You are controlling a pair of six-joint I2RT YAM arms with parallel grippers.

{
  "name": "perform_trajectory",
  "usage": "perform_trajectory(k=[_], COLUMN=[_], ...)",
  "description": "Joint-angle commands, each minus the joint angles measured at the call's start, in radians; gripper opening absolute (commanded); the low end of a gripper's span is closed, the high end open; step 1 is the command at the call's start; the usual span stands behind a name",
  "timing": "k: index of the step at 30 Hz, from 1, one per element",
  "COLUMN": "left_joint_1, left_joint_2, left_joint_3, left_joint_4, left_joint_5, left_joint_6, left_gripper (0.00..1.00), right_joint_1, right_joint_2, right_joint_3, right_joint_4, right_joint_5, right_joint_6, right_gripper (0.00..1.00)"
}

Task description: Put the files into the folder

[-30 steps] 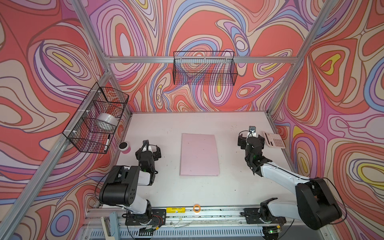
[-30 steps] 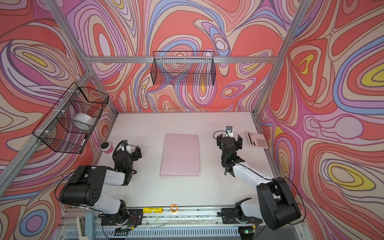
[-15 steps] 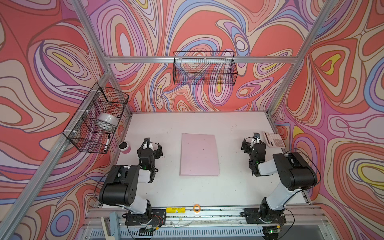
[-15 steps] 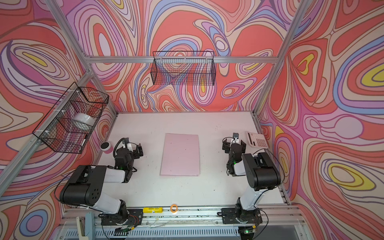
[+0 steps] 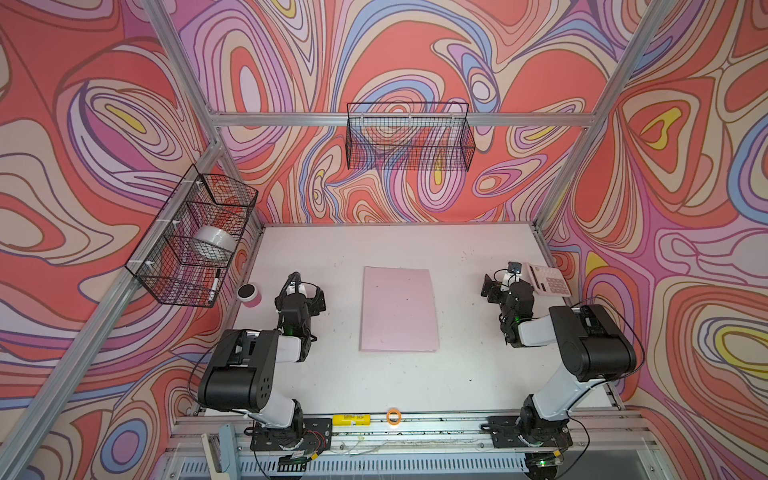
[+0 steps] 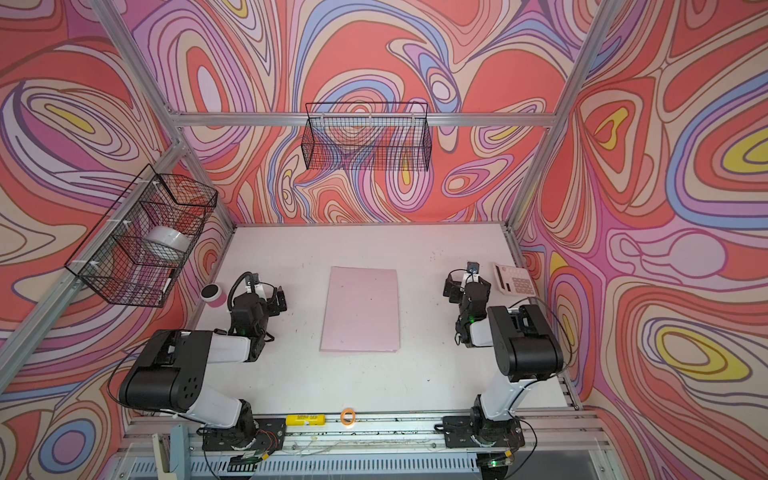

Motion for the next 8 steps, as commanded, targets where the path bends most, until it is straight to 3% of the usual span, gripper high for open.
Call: perform_trajectory(k=[1, 8], left_joint_1=[0.003, 0.003], left_joint_2=[0.003, 0.003], left_joint_3=[0.011, 0.010], left_joint_4=[-0.002, 0.001], left_joint_5=[-0.005, -0.005], left_joint_6=[-0.003, -0.002], left_gripper=[1.00, 1.00], right_joint_1=[-0.005, -0.005], right_joint_2=[0.009, -0.002], right_joint_3=[0.026, 0.005], right_joint_4=[-0.042, -0.011], right_joint_5=[-0.025, -0.020], right_joint_6=[0.015, 0.010], right_gripper=[0.99, 0.98])
